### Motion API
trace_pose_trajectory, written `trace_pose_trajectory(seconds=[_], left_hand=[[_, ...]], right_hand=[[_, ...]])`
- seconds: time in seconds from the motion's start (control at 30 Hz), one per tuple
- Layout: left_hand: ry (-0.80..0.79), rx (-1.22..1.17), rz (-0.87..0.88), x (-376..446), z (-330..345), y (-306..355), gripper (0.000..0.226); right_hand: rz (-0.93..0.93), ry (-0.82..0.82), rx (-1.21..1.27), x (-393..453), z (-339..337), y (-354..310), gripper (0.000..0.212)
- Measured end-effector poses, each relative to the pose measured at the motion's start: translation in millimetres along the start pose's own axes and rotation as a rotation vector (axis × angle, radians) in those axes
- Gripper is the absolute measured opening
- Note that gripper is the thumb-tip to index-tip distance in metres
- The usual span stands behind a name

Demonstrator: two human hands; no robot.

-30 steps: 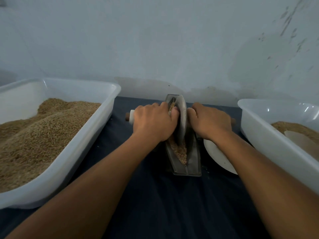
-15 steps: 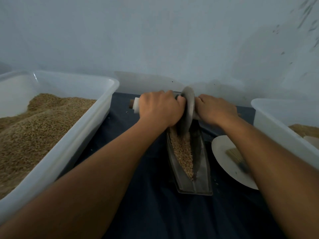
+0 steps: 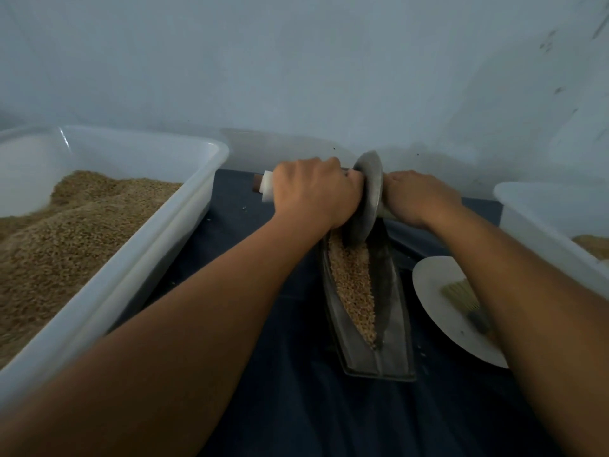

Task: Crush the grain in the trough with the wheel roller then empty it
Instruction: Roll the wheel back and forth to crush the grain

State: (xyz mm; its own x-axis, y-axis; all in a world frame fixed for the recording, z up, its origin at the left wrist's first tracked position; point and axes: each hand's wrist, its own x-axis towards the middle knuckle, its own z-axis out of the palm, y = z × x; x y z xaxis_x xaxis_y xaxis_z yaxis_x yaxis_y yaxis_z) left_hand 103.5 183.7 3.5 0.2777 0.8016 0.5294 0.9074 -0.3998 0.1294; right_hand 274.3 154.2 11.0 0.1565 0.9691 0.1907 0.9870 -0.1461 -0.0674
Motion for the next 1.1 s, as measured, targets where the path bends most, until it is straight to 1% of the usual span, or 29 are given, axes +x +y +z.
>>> trace_pose_trajectory(seconds=[0.17,0.37,0.57,0.7,0.87,1.0,1.1], left_hand=[[0.010,-0.001,0.000,-10.0,-2.7,-0.2,0.043],[-0.015,-0.020,0.021,-28.7,-9.9,-4.1,0.040],[-0.015,-0.005,0.037,-49.4,-19.8,-5.7,0.044],[-0.004,0.003,0.039,-60.1,-27.8,-4.6,0.047],[0.004,-0.002,0.055,-76.6,-36.2,-6.3,0.041],[0.031,0.000,0.053,-92.0,-43.2,-9.8,0.048],[0.028,-0.006,0.070,-98.8,-49.6,-9.8,0.050]], right_hand=[[0.053,0.072,0.028,-14.9,0.5,-5.8,0.053],[0.091,0.217,0.005,-37.6,1.0,-15.8,0.050],[0.055,0.337,-0.041,-57.0,3.8,-20.3,0.046],[0.035,0.360,-0.052,-71.0,5.1,-22.0,0.045],[-0.024,0.419,-0.100,-94.8,3.3,-27.3,0.047],[-0.071,0.442,-0.134,-109.8,-0.1,-33.1,0.043],[-0.105,0.439,-0.114,-117.4,-1.8,-33.3,0.040]])
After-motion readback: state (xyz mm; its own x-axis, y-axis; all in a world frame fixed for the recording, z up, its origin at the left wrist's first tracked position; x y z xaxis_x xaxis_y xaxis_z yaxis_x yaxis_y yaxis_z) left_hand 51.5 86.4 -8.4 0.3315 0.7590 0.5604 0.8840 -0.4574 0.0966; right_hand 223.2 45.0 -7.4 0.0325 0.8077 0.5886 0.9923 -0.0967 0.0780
